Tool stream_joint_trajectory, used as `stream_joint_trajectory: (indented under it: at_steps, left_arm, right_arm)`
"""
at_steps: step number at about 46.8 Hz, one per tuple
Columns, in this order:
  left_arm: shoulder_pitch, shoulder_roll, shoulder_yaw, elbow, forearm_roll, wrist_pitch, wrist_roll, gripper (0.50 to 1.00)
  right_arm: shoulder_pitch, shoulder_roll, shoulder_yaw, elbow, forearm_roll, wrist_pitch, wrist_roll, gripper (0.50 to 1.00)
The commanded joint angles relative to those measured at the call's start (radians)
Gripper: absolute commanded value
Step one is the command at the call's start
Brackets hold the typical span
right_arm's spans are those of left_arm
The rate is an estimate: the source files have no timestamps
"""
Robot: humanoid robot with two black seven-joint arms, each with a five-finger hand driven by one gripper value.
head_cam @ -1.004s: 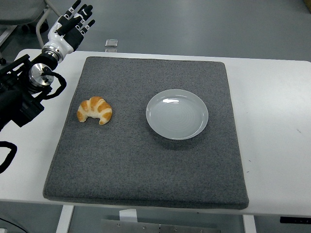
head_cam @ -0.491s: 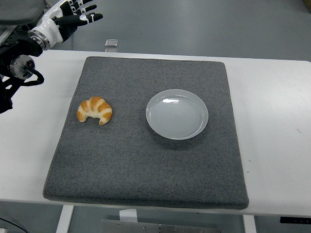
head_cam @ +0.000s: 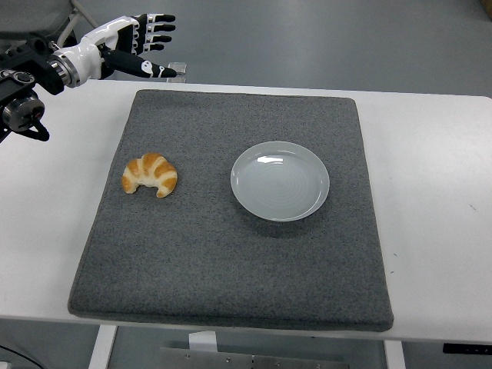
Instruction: Place the bread on the plate
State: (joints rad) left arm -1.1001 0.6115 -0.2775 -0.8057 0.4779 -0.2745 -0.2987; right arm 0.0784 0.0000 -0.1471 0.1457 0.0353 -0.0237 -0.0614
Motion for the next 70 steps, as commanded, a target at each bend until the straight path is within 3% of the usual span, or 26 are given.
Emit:
stream_joint_trajectory:
  at_steps: [1,7,15,26,35,47,70]
  left_arm:
    - [-0.001,0.028,0.003,-0.030,0.057,0.018,0.001,0.984]
    - [-0.001,0.068,0.003,-0.052,0.117,0.024,0.001,0.990]
    - [0.002,0.134,0.008,-0.085,0.119,-0.018,-0.002,0.996]
    - [-0.001,0.212,0.127,-0.219,0.171,-0.037,-0.002,0.981]
    - [0.000,0.255,0.167,-0.326,0.281,-0.002,0.001,0.973]
    - [0.005,0.277,0.205,-0.368,0.507,0.015,0.001,0.971]
    - [0.013,0.240,0.281,-0.379,0.530,0.166,0.049,0.945]
  right_arm:
    - [0.000,0.000,0.000,0.000,0.000,-0.001,0.000,0.930]
    - [0.000,0.000,0.000,0.000,0.000,-0.001,0.000,0.930]
    - [0.000,0.000,0.000,0.000,0.000,0.001,0.000,0.930]
    - [0.000,0.000,0.000,0.000,0.000,0.001,0.000,0.930]
    - [0.000,0.000,0.000,0.000,0.000,0.001,0.000,0.930]
    - [0.000,0.000,0.000,0.000,0.000,0.001,0.000,0.932]
    - [0.000,0.000,0.000,0.000,0.000,0.001,0.000,0.930]
